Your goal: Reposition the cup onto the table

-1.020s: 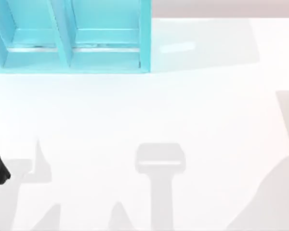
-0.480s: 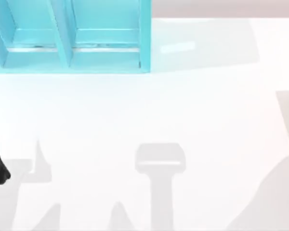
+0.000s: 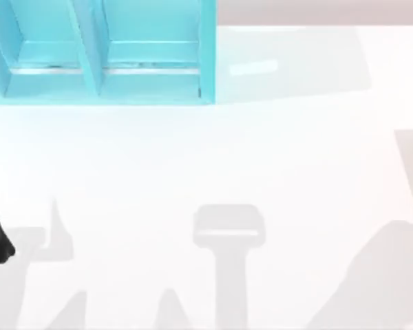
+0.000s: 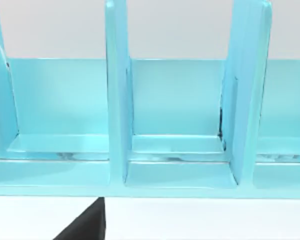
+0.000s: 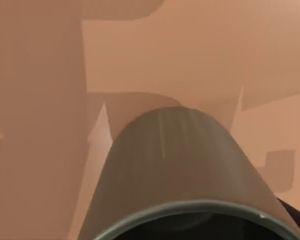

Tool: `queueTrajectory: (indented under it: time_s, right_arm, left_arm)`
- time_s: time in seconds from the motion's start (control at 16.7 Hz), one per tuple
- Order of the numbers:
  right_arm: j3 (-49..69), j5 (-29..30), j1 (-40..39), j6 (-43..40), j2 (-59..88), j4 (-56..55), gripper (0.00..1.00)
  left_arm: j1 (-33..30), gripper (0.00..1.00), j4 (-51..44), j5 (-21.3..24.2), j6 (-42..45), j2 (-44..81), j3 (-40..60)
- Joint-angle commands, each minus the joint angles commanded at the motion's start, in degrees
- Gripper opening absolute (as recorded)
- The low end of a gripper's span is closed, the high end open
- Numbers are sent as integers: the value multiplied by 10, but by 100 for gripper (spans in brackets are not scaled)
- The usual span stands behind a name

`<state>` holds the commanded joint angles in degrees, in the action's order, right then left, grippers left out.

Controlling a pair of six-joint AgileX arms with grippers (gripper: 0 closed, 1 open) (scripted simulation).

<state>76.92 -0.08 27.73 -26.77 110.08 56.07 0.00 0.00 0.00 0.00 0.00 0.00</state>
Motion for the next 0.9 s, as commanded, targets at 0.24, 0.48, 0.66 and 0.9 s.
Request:
queueTrajectory:
  time_s: [0.24,0.48,0.66,0.9]
  right_arm:
    - [25,0,-56,56,-42,74,0]
    - [51,0,-122,120,-90,157,0]
    - [62,0,-138,136,-105,175,0]
    - [61,-2,-137,138,-102,174,0]
  left_arm:
    - [0,100,0,0,0,0,0]
    - [0,100,0,0,0,0,0]
    - [0,100,0,0,0,0,0]
    - [0,100,0,0,0,0,0]
